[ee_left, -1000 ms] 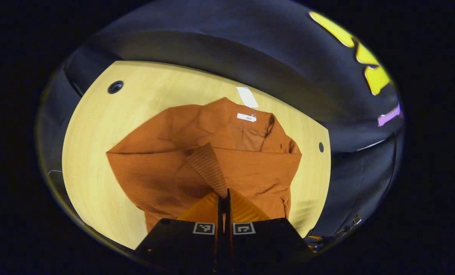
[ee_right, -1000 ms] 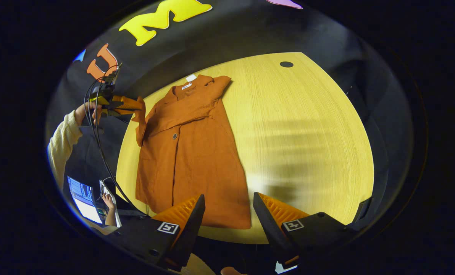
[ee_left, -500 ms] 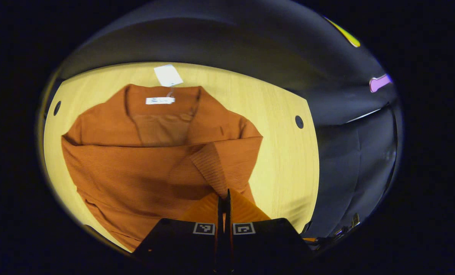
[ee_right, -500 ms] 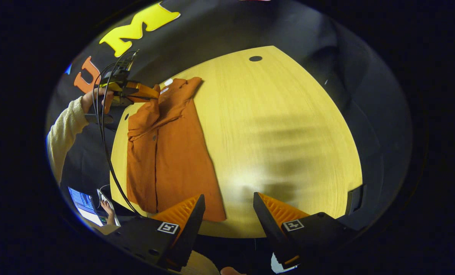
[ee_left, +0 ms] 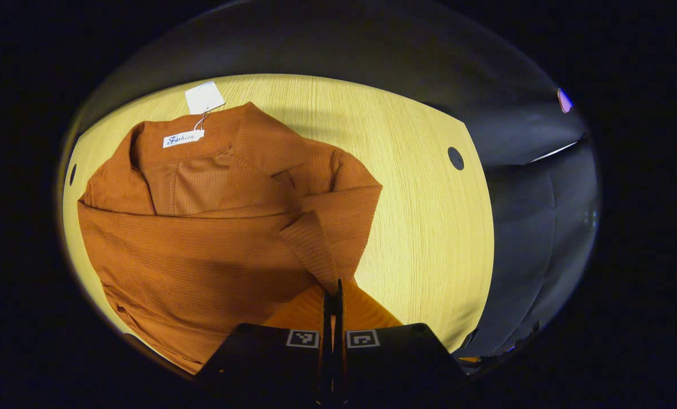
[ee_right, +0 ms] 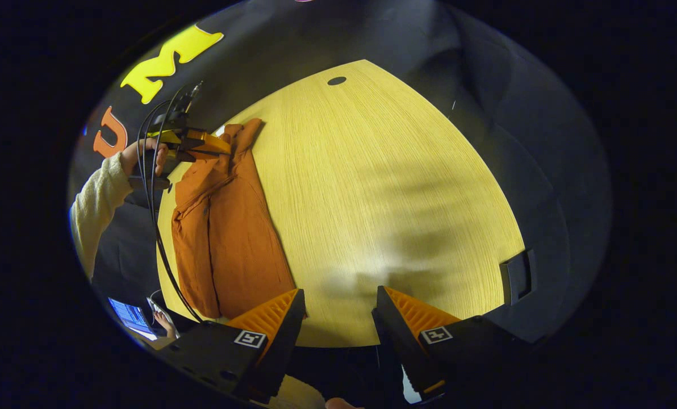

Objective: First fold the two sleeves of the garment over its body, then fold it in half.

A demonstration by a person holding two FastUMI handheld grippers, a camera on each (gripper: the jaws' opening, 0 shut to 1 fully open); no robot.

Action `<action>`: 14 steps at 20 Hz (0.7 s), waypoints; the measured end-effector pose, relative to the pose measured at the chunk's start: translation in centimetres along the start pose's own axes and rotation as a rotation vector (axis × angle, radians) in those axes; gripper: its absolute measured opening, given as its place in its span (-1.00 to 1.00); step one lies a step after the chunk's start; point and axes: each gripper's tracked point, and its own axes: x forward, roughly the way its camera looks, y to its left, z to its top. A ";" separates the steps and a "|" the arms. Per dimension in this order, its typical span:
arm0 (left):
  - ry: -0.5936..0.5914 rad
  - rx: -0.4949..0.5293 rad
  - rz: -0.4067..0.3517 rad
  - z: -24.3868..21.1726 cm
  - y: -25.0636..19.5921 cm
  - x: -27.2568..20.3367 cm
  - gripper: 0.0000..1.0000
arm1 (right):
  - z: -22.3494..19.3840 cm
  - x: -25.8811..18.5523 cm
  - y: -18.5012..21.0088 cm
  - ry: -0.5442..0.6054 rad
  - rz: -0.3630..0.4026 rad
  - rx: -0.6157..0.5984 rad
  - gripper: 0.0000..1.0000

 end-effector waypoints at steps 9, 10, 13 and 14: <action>-0.074 -0.070 -0.044 -2.1 0.6 -2.8 1.00 | 0.7 -0.2 2.1 -0.026 0.018 -0.037 0.65; -0.095 -0.067 -0.037 -2.6 1.5 -3.2 1.00 | 0.6 0.0 2.6 -0.026 0.022 -0.046 0.66; -0.140 -0.082 -0.044 -5.2 3.7 -5.2 0.98 | 0.0 0.5 3.9 -0.024 0.019 -0.083 0.55; -0.161 -0.084 -0.043 -6.3 4.6 -5.9 0.98 | -0.3 0.7 4.5 -0.023 0.020 -0.096 0.65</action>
